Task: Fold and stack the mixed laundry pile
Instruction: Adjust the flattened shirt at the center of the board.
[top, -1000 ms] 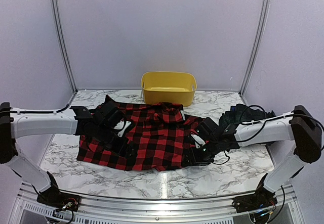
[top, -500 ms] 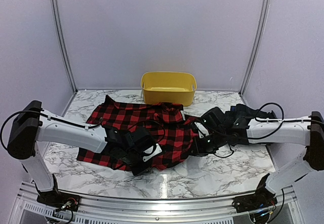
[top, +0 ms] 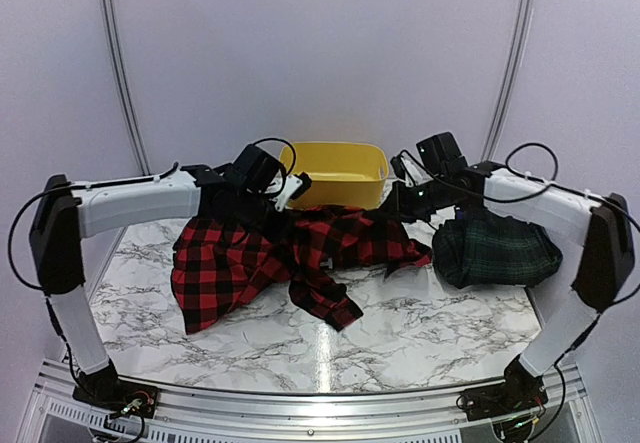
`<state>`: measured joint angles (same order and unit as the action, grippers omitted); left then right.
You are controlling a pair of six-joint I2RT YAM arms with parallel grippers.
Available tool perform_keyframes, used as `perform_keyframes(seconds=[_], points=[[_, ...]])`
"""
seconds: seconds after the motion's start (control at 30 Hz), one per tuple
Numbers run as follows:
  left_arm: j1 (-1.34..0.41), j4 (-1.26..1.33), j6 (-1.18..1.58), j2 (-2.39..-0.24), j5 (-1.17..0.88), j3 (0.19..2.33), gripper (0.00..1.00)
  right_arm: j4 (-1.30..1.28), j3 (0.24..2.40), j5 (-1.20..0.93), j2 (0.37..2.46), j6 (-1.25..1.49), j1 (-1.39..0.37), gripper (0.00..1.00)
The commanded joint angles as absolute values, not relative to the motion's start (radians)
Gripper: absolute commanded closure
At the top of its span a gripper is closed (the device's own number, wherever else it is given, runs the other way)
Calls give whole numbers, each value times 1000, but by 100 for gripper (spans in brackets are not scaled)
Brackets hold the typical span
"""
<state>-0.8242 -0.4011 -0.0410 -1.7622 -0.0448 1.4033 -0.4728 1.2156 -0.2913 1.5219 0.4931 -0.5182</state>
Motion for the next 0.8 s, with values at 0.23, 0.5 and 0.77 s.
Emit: perform_keyframes(seconds=[0.23,0.5,0.77], points=[[-627,-491,115,-2014,-7,1600,30,-513,1248,-337,1555,394,-579,36],[-521,-428,347,-1682,-35,1347,1,-327,996,-305,1574,488,-822,34],[-424,-413,483,-1479,-125,1113,1,-381,1186,-132,1826,423,-865,29]])
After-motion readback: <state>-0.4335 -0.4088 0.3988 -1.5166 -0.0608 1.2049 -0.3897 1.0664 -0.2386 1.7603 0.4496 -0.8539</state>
